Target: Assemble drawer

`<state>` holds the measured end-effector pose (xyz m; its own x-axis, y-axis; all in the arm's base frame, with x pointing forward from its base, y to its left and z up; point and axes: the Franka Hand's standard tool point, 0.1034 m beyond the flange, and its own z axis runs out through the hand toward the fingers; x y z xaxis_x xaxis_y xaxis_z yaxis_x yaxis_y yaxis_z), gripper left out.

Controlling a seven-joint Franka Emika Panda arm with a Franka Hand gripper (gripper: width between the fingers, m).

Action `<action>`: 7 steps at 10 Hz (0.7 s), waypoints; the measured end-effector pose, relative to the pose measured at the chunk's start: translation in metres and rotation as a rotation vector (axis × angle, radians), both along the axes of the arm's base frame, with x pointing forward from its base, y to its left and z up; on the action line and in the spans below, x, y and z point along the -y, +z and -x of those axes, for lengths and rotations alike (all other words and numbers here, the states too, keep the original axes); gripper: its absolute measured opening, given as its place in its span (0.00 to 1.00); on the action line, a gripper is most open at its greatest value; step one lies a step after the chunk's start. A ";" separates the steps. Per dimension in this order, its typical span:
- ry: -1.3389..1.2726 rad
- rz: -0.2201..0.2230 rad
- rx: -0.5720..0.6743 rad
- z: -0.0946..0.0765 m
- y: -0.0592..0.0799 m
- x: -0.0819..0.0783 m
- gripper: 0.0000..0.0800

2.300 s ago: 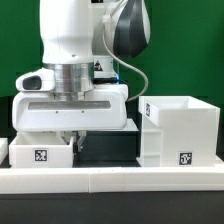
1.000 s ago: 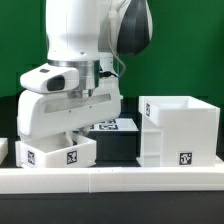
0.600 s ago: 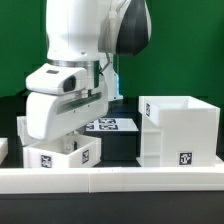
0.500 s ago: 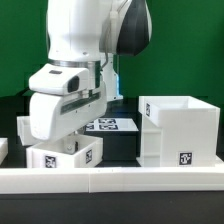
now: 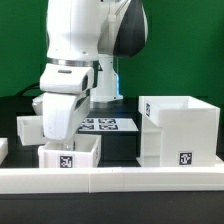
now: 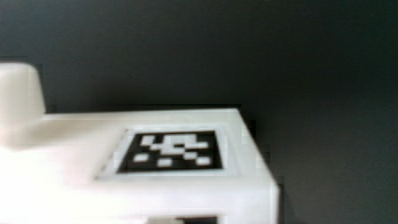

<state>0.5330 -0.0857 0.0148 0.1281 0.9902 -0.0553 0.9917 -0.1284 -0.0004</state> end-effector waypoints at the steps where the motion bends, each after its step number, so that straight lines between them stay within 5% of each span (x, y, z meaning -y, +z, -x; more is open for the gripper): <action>1: 0.092 0.009 -0.005 -0.001 0.000 -0.005 0.05; 7: 0.127 0.000 -0.013 -0.007 -0.002 -0.037 0.05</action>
Offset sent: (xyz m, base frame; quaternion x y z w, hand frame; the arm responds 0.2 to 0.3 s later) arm 0.0130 0.0250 0.0000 0.0039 -0.0104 -0.0583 0.9982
